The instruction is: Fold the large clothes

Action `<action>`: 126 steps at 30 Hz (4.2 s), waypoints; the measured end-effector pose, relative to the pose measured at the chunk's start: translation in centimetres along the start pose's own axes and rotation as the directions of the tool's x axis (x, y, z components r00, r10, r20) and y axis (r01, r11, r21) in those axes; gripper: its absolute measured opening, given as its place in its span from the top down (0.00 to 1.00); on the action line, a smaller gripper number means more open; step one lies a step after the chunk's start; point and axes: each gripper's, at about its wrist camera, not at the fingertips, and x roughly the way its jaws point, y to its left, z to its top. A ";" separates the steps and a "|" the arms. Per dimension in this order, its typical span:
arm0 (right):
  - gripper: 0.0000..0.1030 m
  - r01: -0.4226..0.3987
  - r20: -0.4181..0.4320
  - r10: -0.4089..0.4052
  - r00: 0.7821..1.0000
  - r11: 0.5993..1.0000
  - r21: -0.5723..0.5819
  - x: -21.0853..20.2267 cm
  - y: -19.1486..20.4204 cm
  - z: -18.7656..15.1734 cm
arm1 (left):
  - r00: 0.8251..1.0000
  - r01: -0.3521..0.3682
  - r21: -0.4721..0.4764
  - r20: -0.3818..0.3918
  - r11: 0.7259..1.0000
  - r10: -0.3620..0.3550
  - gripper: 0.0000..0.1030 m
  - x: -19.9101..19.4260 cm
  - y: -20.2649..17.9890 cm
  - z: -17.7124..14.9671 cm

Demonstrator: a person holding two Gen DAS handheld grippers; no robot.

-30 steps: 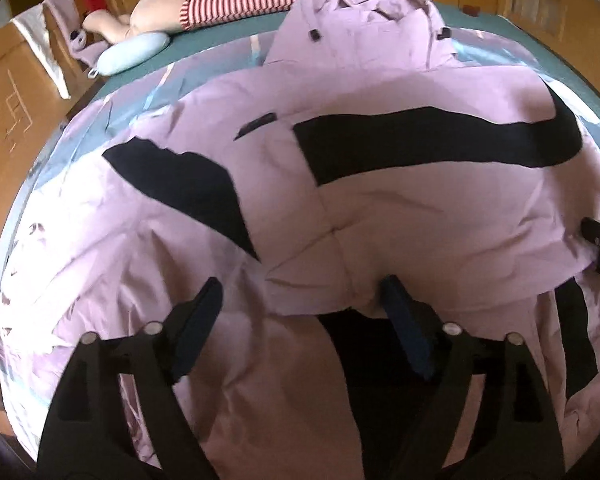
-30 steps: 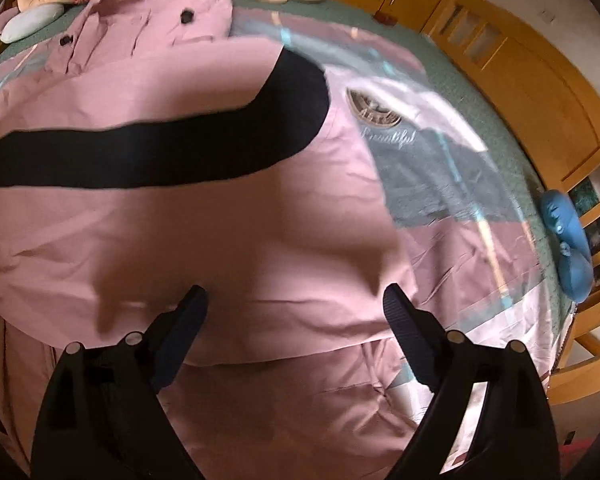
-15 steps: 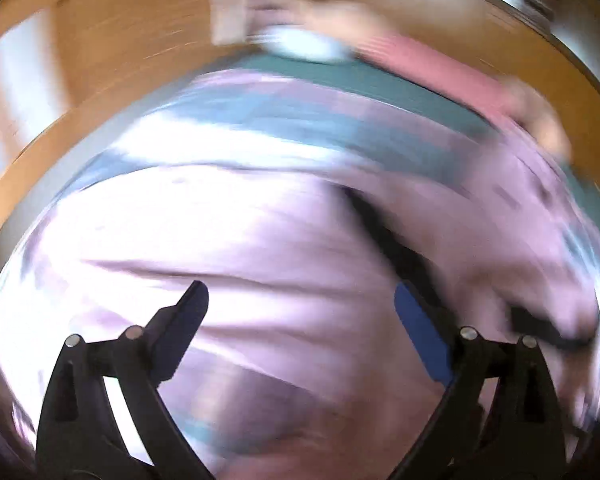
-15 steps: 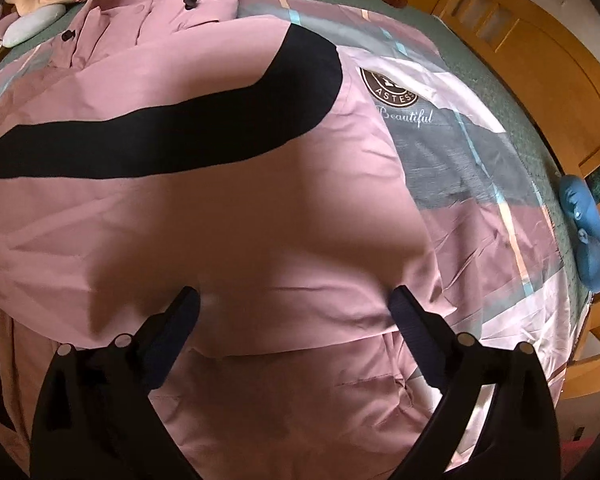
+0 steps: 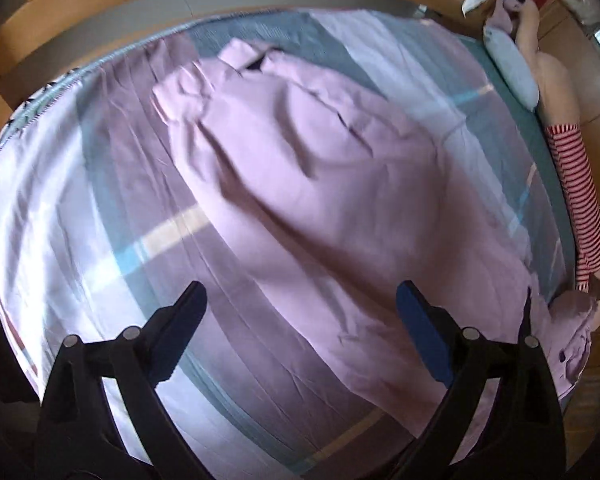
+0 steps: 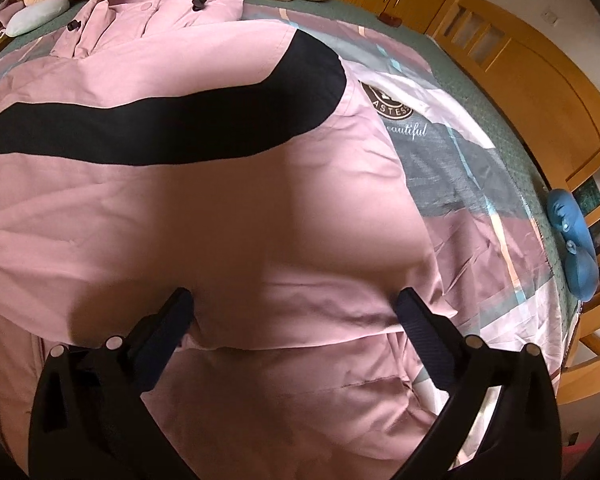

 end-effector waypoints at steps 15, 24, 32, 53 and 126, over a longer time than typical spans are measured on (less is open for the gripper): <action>0.01 0.031 0.043 -0.031 0.999 1.000 0.000 0.4 0.5 -0.4 | 1.000 0.010 -0.007 -0.009 1.000 -0.010 0.02 4.2 -0.8 1.3; 0.01 0.047 0.040 -0.046 0.998 0.999 -0.011 0.2 1.2 -0.4 | 0.988 0.104 -0.031 0.121 0.994 -0.099 0.87 1.8 -0.2 2.1; 0.01 0.050 0.038 -0.050 0.998 0.999 -0.015 0.1 1.3 -0.3 | 0.885 0.385 0.190 0.204 0.903 -0.419 0.90 -5.9 -5.5 -1.0; 0.01 -0.251 0.010 0.266 0.964 0.893 0.373 -0.2 -5.5 0.5 | 0.851 0.073 0.995 -0.029 0.064 -0.525 0.27 -11.5 -20.3 -31.8; 0.91 -0.645 0.323 0.559 0.764 0.641 0.416 -4.5 -8.2 1.6 | 0.621 0.709 0.311 -0.701 0.632 -0.351 0.02 1.8 -17.3 -18.4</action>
